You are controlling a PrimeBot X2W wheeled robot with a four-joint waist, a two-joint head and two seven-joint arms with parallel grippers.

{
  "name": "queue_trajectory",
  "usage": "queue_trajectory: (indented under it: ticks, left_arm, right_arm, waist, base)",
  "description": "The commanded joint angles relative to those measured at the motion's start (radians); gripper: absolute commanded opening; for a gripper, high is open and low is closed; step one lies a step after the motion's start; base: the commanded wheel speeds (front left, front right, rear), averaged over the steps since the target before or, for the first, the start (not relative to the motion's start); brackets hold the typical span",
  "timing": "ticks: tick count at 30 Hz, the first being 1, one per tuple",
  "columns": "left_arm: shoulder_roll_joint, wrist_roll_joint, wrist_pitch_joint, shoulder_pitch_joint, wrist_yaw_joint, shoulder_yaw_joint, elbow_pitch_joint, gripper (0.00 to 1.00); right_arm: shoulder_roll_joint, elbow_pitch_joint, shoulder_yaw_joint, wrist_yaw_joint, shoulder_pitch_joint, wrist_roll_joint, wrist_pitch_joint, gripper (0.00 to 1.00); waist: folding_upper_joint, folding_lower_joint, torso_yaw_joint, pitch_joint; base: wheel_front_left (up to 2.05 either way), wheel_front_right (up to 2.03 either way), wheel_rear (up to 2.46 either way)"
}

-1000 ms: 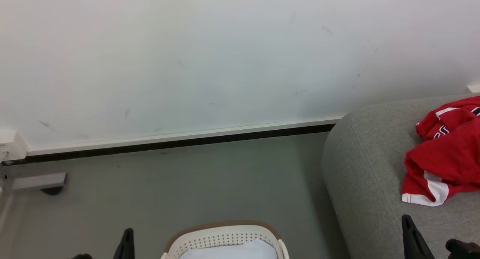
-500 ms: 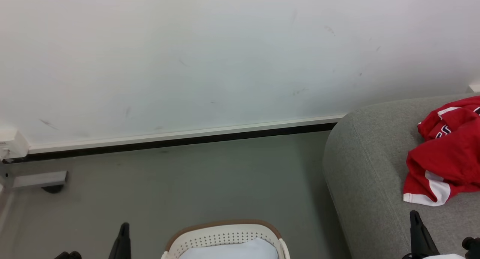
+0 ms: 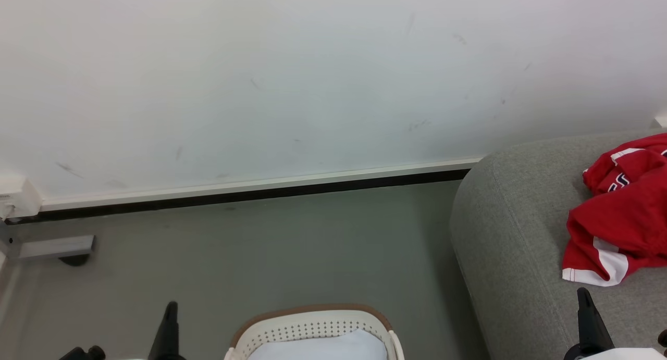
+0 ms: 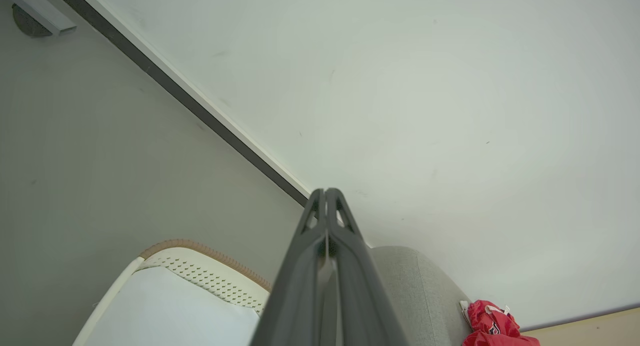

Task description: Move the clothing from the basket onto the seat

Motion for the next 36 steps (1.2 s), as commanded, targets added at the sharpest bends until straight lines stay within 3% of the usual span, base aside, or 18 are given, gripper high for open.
queue_trajectory:
  ticks: [1,36]
  left_arm:
    - [0.007,-0.03,0.007,-0.024,-0.004,0.006,-0.016,0.0]
    - [0.01,-0.393,0.103,-0.064,-0.018,0.035,-0.025,0.0]
  right_arm:
    - [-0.01,-0.016,-0.005,-0.001,-0.027,0.031,0.006,0.0]
    - [-0.013,-0.054,-0.035,-0.002,-0.044,0.419,0.103,0.0]
  waist:
    - [-0.0001,0.0,0.0,0.0]
    - [-0.0001,0.0,0.011,0.013]
  base:
    - [0.0,0.0,0.0]
    - [0.0,0.0,0.0]
